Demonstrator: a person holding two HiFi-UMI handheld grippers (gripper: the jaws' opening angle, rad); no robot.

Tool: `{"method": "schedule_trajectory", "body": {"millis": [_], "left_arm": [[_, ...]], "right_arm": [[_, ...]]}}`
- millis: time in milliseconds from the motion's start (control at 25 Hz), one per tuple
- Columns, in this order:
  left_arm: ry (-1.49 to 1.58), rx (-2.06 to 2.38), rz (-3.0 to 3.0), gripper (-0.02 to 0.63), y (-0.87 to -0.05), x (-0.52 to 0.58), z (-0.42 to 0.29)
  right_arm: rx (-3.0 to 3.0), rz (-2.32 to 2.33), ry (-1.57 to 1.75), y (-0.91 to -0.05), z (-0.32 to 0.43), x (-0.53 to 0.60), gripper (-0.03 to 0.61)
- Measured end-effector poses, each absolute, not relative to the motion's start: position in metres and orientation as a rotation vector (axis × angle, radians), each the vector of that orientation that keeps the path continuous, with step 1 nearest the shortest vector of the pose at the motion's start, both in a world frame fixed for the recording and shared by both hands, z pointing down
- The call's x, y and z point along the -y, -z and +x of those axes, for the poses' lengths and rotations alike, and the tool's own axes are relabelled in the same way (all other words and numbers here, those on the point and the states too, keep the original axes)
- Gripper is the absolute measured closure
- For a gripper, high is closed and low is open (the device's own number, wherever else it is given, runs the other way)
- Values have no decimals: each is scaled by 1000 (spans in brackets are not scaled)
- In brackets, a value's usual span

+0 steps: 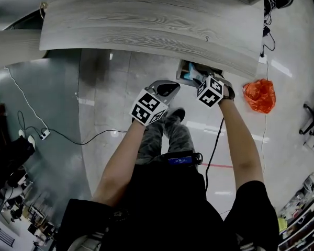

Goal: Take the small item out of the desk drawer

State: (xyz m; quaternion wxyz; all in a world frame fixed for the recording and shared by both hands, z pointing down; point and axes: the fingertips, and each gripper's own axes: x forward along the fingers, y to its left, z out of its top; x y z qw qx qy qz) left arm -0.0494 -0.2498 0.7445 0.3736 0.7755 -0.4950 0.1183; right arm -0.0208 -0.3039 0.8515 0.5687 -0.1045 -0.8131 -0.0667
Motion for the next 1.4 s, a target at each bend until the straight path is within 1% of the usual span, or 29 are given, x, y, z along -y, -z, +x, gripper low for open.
{"method": "schedule_trajectory", "body": {"millis": [880, 1400], "left_arm": [[-319, 1285, 2069, 614, -676, 252, -38], [-342, 1278, 2140, 614, -633, 256, -26]], "right_arm": [[2030, -149, 149, -741, -2, 293, 416], [2151, 36, 73, -670, 22, 292, 416]]}}
